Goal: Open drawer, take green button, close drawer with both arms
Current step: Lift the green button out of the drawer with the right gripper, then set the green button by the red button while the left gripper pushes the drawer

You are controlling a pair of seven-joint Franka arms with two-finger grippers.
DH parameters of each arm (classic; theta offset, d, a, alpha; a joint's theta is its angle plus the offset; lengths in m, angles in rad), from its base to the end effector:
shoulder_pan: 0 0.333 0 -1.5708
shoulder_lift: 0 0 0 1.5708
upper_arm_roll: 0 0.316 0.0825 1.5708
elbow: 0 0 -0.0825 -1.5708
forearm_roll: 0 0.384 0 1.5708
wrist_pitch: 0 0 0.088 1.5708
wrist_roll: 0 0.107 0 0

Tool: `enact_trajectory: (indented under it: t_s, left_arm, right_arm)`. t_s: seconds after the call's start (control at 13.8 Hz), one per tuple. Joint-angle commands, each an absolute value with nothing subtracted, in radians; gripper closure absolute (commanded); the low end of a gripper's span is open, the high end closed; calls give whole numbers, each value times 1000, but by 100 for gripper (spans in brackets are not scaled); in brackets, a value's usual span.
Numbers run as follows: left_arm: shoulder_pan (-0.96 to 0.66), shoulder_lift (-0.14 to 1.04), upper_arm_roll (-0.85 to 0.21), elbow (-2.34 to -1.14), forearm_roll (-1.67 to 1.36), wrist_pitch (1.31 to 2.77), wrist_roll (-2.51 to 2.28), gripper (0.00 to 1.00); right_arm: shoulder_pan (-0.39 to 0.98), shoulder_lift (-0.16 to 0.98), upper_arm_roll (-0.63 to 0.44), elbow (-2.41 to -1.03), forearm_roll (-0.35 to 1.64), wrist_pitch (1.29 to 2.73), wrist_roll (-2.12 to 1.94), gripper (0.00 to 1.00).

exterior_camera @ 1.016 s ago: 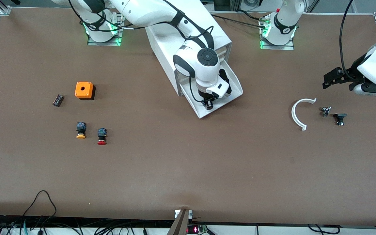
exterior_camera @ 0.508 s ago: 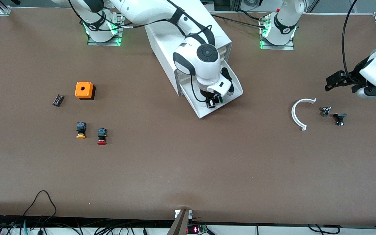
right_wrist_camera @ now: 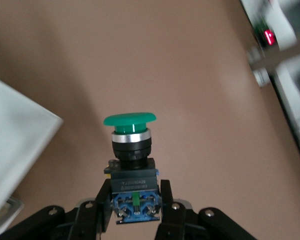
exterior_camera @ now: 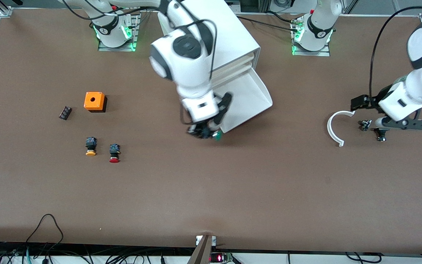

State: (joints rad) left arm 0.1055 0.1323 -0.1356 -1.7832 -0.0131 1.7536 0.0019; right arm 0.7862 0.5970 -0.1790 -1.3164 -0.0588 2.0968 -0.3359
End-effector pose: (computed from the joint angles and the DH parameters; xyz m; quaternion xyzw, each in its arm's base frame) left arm 0.5820 -0.0157 0.4642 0.9966 -0.0144 -0.0805 0.0141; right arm 0.5921 0.4452 0.4130 0.8692 0.4793 0.1049 0.0615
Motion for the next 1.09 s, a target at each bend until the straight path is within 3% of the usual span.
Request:
enact_trajectory:
  t_s: [0.0, 0.29, 0.51, 0.58, 0.65, 0.73, 0.8, 1.02]
  left_arm:
    - [34, 270, -130, -1769, -51, 1898, -209, 0]
    - [-110, 379, -132, -1862, -110, 2168, -518, 0]
    - [-213, 461, -135, -1939, -110, 2376, -704, 0]
    - [-250, 480, -135, -1965, -110, 2422, -731, 0]
    - [-280, 488, -135, -1997, -112, 2453, -742, 0]
    - [-305, 488, -146, -2023, -138, 2467, -764, 0]
    - [-308, 482, -188, -2043, -194, 2462, -782, 0]
    - [-311, 462, -303, -2100, -235, 2462, -782, 0]
  right_arm:
    - [711, 489, -210, -1599, -48, 2143, -113, 88]
    - [583, 512, -241, -1768, -26, 2265, -5, 88]
    - [568, 575, -239, -1807, -14, 2376, 6, 87]
    - [569, 590, -239, -1806, -14, 2388, 30, 81]
    - [569, 597, -239, -1804, -14, 2388, 63, 67]
    - [569, 595, -238, -1798, -11, 2381, 99, 29]
    - [569, 586, -236, -1795, -9, 2376, 132, 0]
    - [569, 531, -222, -1757, 49, 2301, 190, 0]
